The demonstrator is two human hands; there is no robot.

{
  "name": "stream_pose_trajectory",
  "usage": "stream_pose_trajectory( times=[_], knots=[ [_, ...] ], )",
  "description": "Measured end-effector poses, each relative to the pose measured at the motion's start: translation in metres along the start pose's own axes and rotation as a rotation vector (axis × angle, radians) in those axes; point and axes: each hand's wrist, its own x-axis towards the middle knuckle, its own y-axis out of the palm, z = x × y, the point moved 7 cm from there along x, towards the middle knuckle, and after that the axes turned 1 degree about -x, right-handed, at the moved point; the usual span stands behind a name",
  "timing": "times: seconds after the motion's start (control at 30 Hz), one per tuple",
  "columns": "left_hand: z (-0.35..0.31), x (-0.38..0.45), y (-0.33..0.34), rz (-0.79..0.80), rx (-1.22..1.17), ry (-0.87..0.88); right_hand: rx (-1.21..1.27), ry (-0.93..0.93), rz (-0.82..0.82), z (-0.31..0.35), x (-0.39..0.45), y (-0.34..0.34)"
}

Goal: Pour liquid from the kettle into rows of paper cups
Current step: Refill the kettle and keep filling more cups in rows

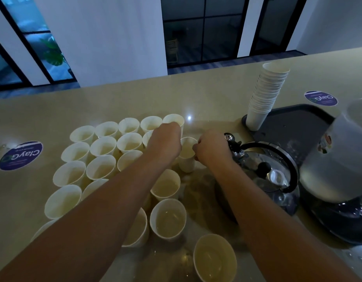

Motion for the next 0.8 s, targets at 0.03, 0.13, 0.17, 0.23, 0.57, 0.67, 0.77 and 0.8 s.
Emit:
stream_pose_trajectory(
  times=[0.03, 0.13, 0.17, 0.23, 0.57, 0.67, 0.77, 0.8],
  knots=[
    [0.0, 0.002, 0.001, -0.003, 0.007, 0.005, -0.021, -0.005, -0.002, 0.002, 0.004, 0.0],
    [0.001, 0.008, 0.0, -0.029, 0.038, 0.015, -0.075, -0.01, 0.01, 0.004, 0.014, 0.003],
    [0.002, 0.01, 0.0, -0.039, 0.047, 0.02, -0.067, -0.005, 0.013, 0.004, 0.019, 0.004],
    [0.003, 0.014, -0.001, -0.05, 0.069, 0.022, -0.054, -0.008, 0.018, 0.006, 0.027, 0.008],
    [0.001, 0.027, -0.009, -0.061, 0.135, 0.026, 0.107, 0.041, 0.05, 0.012, 0.048, 0.02],
    [0.002, 0.028, -0.008, -0.059, 0.17, 0.022, 0.108, 0.041, 0.035, 0.014, 0.048, 0.018],
    [0.007, 0.029, -0.008, -0.091, 0.215, 0.021, 0.026, 0.035, 0.017, 0.015, 0.046, 0.013],
    [0.009, 0.029, -0.009, -0.101, 0.226, 0.018, 0.032, 0.029, 0.01, 0.015, 0.046, 0.012]
  ],
)
